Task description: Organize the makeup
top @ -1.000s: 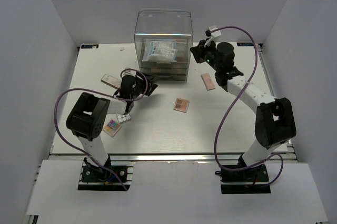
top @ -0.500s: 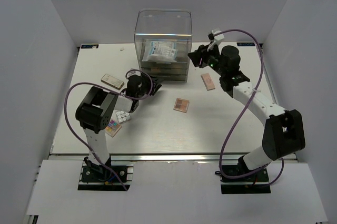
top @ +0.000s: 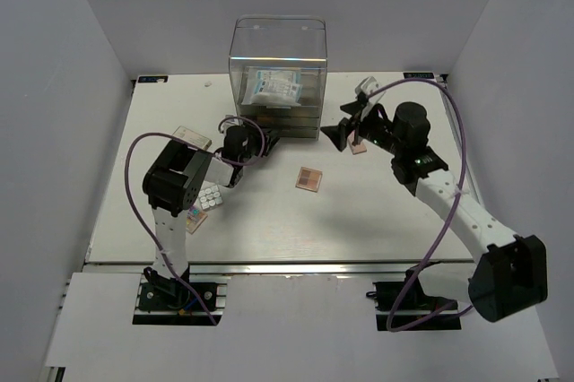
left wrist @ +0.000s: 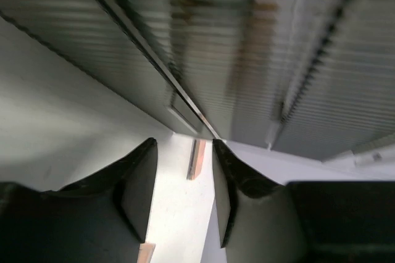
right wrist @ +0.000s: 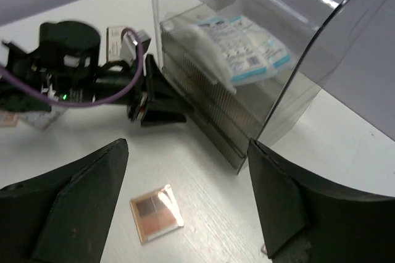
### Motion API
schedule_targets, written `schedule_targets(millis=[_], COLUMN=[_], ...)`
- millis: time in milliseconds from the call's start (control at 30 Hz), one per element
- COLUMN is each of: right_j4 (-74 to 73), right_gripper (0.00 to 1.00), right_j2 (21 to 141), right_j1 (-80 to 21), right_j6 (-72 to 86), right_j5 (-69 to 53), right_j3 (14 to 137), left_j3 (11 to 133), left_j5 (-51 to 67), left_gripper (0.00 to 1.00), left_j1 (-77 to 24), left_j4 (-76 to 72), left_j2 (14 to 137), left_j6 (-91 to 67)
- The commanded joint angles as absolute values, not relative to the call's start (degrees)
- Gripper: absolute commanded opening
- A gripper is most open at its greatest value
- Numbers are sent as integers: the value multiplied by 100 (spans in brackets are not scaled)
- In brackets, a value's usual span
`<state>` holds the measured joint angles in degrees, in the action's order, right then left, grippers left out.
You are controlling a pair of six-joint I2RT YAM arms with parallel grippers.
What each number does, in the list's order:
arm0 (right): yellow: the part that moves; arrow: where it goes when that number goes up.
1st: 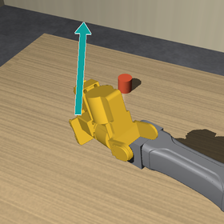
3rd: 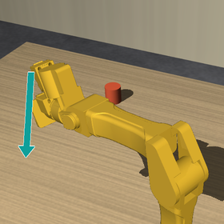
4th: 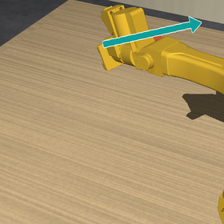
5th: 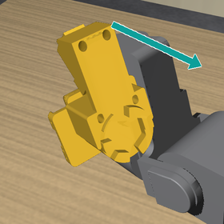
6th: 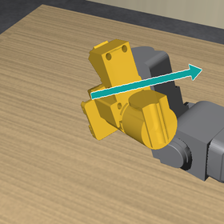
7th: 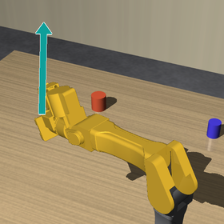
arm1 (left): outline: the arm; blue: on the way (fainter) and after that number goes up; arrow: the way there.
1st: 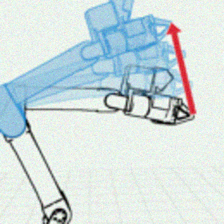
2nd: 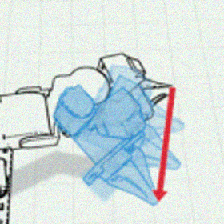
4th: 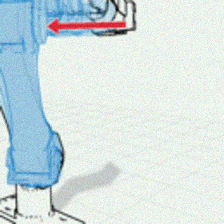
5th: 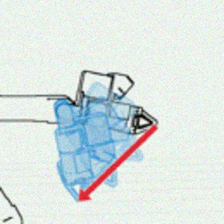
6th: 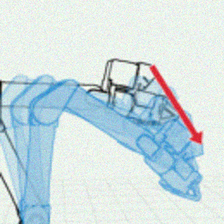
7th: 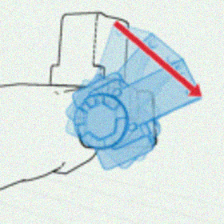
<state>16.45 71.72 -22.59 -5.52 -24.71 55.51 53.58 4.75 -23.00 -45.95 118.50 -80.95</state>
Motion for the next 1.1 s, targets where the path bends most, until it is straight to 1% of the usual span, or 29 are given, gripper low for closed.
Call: schedule_targets(millis=[0, 100, 267, 300, 600, 733, 767, 833, 867, 1000, 1067], right_j4=[1977, 1969, 1854, 1854, 1802, 1758, 1749, 1705, 1679, 1530, 1390], right_gripper=[84, 85, 84, 84, 84, 84, 84, 84, 83, 83, 83], right_j2=[6654, 6416, 6284, 6249, 6126, 6117, 6126, 6143, 6144, 6222, 6275], right_j1=[-2215, -2215, -2162, -2171, -2153, -2145, -2145, -2136, -2127, -2110, -2109], right_j6=[-1142, -1213, -1143, -1108, -1072, -1072, -1072, -1072, -1046, -1063, -1090], right_j5=[-2751, -2681, -2628, -2628, -2637, -2637, -2637, -2628, -2628, -2619, -2637], right_j3=[5099, 4904, 4834, 4817, 4658, 4632, 4614, 4579, 4579, 4526, 4518], left_j3=[5651, 5774, 5888, 5906, 6029, 5994, 5968, 5881, 5836, 5529, 5257], left_j5=[308, 247, -123, -184, -308, -316, -282, -229, -168, -9, 254], left_gripper=[47, 43, 40, 38, 29, 19, 9, 4, 0, 0, 0], left_j1=[-2303, -2320, -2312, -2320, -2320, -2320, -2320, -2329, -2320, -2373, -2417], left_j4=[-4659, -4570, -4474, -4456, -4395, -4508, -4570, -4710, -4754, -5053, -5176], left_j2=[11953, 12067, 12085, 12094, 12181, 12234, 12234, 12235, 12217, 12042, 11945], left_j6=[-8253, -8297, -8323, -8332, -8376, -8446, -8455, -8464, -8446, -8332, -8306])
